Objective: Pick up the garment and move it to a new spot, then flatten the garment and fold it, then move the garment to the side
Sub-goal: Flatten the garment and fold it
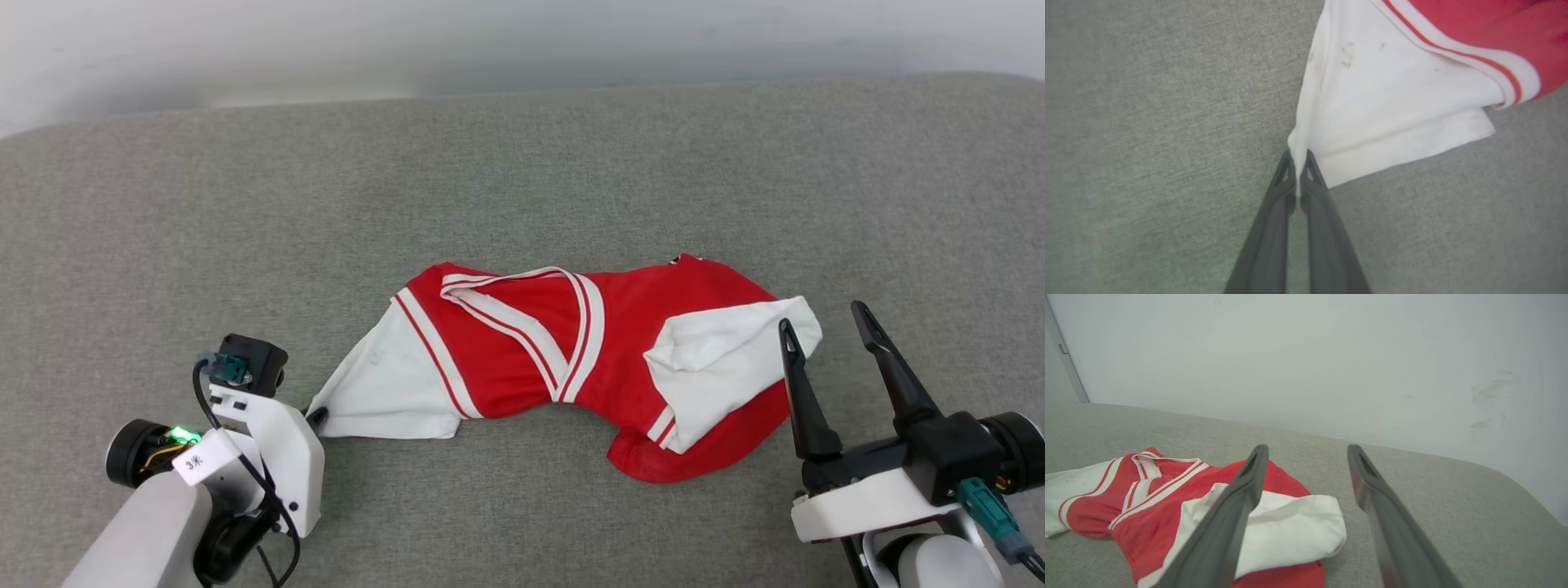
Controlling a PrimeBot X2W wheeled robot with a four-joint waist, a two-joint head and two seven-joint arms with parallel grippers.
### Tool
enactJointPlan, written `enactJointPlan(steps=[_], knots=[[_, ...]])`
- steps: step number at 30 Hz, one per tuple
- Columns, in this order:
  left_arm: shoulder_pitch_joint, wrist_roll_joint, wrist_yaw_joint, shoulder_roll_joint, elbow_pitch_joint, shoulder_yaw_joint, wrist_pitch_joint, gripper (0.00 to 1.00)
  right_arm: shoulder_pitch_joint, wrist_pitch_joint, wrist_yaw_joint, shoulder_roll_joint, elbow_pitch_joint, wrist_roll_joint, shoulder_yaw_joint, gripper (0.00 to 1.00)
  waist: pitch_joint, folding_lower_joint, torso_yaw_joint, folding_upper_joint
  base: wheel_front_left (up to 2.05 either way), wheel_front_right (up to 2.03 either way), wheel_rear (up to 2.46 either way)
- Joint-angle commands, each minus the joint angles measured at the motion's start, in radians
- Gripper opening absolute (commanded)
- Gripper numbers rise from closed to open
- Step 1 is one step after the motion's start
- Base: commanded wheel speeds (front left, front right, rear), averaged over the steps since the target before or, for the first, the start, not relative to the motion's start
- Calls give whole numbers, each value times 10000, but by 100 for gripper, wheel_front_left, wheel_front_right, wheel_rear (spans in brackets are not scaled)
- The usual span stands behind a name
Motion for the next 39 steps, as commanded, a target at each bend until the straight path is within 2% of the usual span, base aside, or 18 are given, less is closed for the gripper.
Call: enactJointPlan(steps=[1,5,8,11,14,18,22,27,29,32,33,34,35,39], knots=[[163,135,62,-11,-100,-10,-371,100,97,-13,-3,27,52,-84,15,100,-89,0,80,0,0,0,0],[161,453,175,-258,-354,194,-1919,100,144,-13,-3,27,107,-138,-26,100,-303,0,207,0,0,0,0],[229,935,332,-420,-566,320,-3592,100,223,-13,-3,27,114,-194,-73,100,-479,0,285,0,0,0,0],[481,1419,159,-516,-755,182,-5216,100,280,-15,-3,27,102,-204,-97,100,-652,0,363,0,0,0,0],[857,1848,248,-713,-901,129,-6905,100,410,-15,-3,27,125,-262,-83,100,-874,0,439,0,0,0,0],[1416,2348,706,-1072,-1396,424,-7427,100,418,-15,-3,26,103,-286,-98,100,-990,0,484,0,0,0,0],[1980,3153,877,-1569,-2553,1026,-7458,100,494,-13,-3,27,76,-387,-174,100,-1045,0,565,0,0,0,0],[2641,3718,628,-2152,-3080,1543,-7455,100,501,15,-3,26,246,-629,11,100,-1118,0,690,0,0,0,0],[2793,3867,483,-2355,-3102,1683,-7453,100,373,496,-3,-106,346,-460,242,100,-1111,0,744,0,0,0,0],[2891,4093,272,-2624,-3041,1846,-7447,100,55,1963,-5,-784,271,200,914,100,-1069,0,805,0,0,0,0],[2891,4093,272,-2624,-3041,1846,-7447,100,55,1963,-5,-784,271,200,914,100,-1069,0,805,0,0,0,0],[2887,4144,187,-2695,-3020,1900,-7448,100,-30,2600,-5,-1031,198,566,1187,100,-1034,0,816,0,0,0,0],[2919,4301,-8,-2917,-2930,2034,-7448,100,-471,4801,-5,-2086,-295,1483,1970,100,-974,0,855,0,0,0,0],[2841,4488,-239,-3187,-2836,2231,-7449,100,-1113,7566,-3,-3011,-1020,2888,2695,100,-835,0,943,0,0,0,0]])
